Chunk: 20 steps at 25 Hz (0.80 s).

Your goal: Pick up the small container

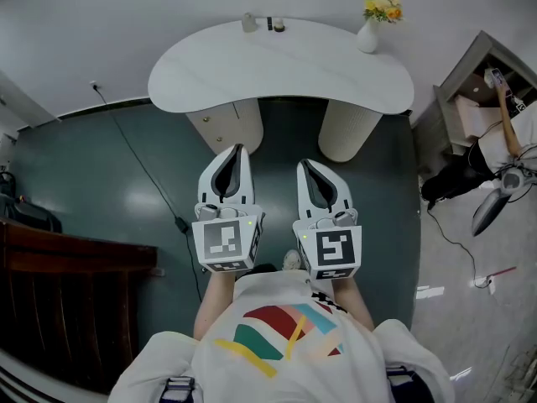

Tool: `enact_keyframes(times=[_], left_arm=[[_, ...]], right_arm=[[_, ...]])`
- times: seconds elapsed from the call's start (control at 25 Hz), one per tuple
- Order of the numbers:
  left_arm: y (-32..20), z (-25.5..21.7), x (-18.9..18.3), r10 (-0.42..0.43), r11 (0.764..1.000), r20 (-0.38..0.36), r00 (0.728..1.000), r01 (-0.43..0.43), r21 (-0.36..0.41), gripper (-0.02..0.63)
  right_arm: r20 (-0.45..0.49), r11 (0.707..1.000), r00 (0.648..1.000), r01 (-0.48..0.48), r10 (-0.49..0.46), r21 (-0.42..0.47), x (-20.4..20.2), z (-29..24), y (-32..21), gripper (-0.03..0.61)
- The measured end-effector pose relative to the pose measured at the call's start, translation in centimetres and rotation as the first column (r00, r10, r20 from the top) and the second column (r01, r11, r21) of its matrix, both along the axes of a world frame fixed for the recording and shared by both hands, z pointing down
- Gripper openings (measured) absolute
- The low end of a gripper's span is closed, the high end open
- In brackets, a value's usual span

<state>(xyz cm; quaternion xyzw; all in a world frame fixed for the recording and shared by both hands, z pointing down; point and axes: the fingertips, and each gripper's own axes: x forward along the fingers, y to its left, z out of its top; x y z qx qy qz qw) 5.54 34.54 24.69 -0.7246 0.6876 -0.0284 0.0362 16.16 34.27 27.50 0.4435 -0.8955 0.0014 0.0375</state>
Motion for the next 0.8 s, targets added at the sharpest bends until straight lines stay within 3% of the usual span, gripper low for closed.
enact_keyframes(times=[0.64, 0.8], left_arm=[[-2.7, -1.2, 2.8, 0.057, 0.996, -0.024, 0.998, -0.056, 0.069, 0.018], [-4.2, -2.0, 3.9, 0.093, 0.991, 0.002, 0.996, -0.092, 0.096, 0.018]], right_arm=[[-0.018, 0.997, 0.999, -0.046, 0.047, 0.060, 3.2, -0.9, -2.1, 0.011], [-0.015, 0.994, 0.998, -0.057, 0.059, 0.098, 3.4, -1.8, -3.4, 0.011]])
